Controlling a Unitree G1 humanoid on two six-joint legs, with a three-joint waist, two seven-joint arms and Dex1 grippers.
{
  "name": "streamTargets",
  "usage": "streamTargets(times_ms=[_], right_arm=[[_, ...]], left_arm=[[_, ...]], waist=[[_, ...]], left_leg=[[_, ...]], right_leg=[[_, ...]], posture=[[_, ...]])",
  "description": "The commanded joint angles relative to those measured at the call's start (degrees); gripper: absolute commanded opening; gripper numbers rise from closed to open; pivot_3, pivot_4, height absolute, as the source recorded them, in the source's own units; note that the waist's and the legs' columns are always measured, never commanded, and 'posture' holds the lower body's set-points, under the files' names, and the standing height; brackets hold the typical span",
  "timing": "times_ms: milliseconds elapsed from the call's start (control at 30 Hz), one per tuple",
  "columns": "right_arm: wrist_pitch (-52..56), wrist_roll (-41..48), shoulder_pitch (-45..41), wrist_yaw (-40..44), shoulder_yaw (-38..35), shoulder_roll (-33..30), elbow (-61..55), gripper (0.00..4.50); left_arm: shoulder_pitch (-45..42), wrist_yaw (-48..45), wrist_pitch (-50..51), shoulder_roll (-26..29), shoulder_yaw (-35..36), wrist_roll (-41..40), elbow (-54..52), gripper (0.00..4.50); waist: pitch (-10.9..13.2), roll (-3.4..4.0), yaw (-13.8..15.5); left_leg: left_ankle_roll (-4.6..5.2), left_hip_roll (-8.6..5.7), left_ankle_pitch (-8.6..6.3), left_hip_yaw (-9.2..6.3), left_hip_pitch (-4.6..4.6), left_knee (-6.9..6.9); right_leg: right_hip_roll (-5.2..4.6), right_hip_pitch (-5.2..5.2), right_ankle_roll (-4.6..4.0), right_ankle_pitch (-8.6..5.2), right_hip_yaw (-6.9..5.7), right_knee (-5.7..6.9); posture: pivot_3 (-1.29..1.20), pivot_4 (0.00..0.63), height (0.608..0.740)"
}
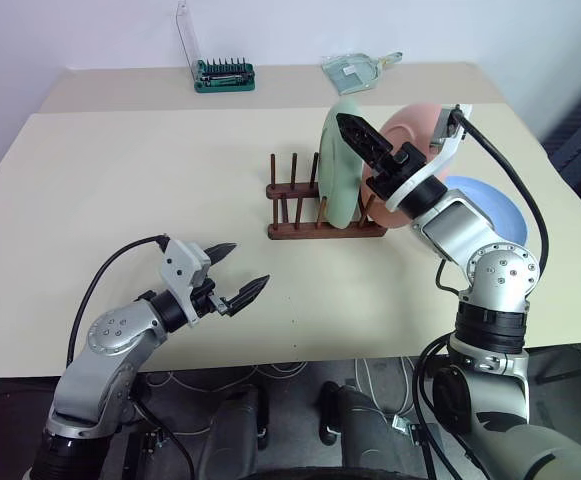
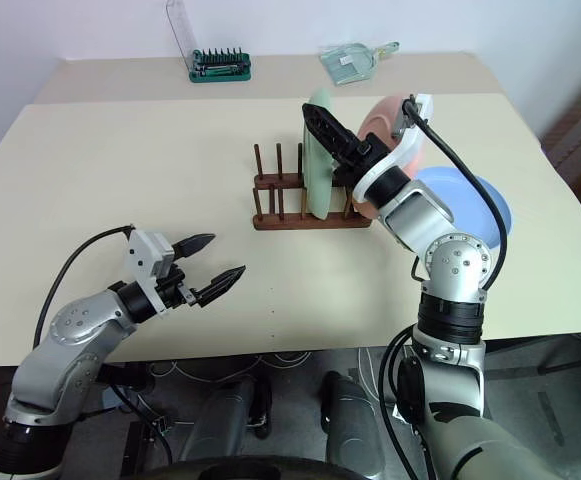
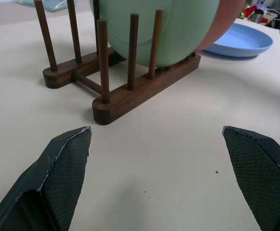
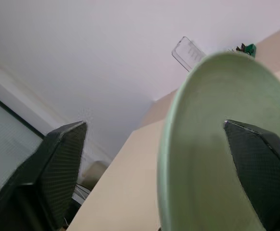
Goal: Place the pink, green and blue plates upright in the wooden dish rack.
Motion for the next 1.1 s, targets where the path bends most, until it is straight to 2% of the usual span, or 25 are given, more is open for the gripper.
streamTargets(times_ms=[33,400,567,633,700,767,967,1100], right_arm=[[-0.2,0.7,-1.3,1.2,-0.7,-1.0,-1.6,4.43],[-1.0,-0.8,-6.2,2.9,-0.3,-4.3,-3.9,4.43],[-1.9,-5.5,-7.9,7.3,1.1,-8.8,-5.0,4.43],[-3.4,-9.7,-8.5,12.4,0.6,-15.1,-5.6,4.43],[-5.3,-12.6,-9.0,15.8,-1.2,-20.1,-4.7,3.93],[-6.4,-13.5,-8.5,18.3,-3.3,-23.7,-3.4,3.17],[-8.2,-18.3,-3.5,22.5,-8.1,-31.6,-1.3,0.05],[-9.5,-21.9,-0.6,22.9,-10.1,-34.3,0.4,0.01]], left_arm=[[0.2,-0.9,-2.7,-0.3,0.2,0.3,0.4,4.5],[0.8,-1.0,-4.6,-1.1,-0.9,1.1,1.2,4.5],[0.7,-0.9,-4.5,-1.4,-1.2,1.3,0.9,4.5],[0.5,-0.7,-3.9,-1.5,-1.2,1.2,0.3,4.5],[0.1,-0.4,-3.3,-1.6,-1.3,1.1,-0.2,4.5],[-0.3,-0.2,-2.7,-1.7,-1.6,1.0,-0.6,4.5],[-3.3,-0.5,-0.8,-2.0,-3.5,0.6,-0.4,4.5],[-5.1,-1.1,0.1,-2.4,-4.4,0.4,0.3,4.5]], waist=[[0.0,0.0,0.0],[0.0,0.03,0.0],[0.0,0.04,0.0],[0.0,0.05,0.2],[0.0,0.07,0.4],[0.0,0.06,0.3],[0.0,0.06,0.2],[0.0,0.08,0.1]], left_leg=[[0.01,0.0,0.0,0.0,0.0,0.0],[0.01,0.01,0.0,0.02,-0.08,0.0],[0.01,0.01,0.0,0.03,-0.11,0.0],[0.01,0.02,0.01,0.03,-0.11,0.0],[0.02,0.0,0.01,0.03,-0.2,0.02],[0.06,-0.03,-0.01,0.03,-0.29,0.04],[0.09,0.0,-0.01,0.04,-0.27,0.05],[0.1,0.0,0.0,0.06,-0.26,0.06]], right_leg=[[0.01,-0.01,0.0,0.0,0.0,0.0],[0.01,-0.08,0.0,0.0,0.01,-0.01],[0.0,-0.11,0.01,0.0,0.01,-0.02],[0.01,-0.12,0.02,-0.01,0.01,-0.01],[-0.01,-0.14,0.02,-0.01,0.0,-0.04],[-0.03,-0.19,0.04,0.0,-0.01,-0.09],[0.0,-0.17,0.06,0.01,-0.01,-0.08],[0.0,-0.17,0.08,0.02,0.0,-0.07]], posture=[[0.0,0.15,0.74],[0.0,0.15,0.74],[0.0,0.15,0.74],[0.0,0.15,0.74],[0.0,0.15,0.74],[0.0,0.15,0.74],[0.0,0.15,0.74],[0.0,0.15,0.74]])
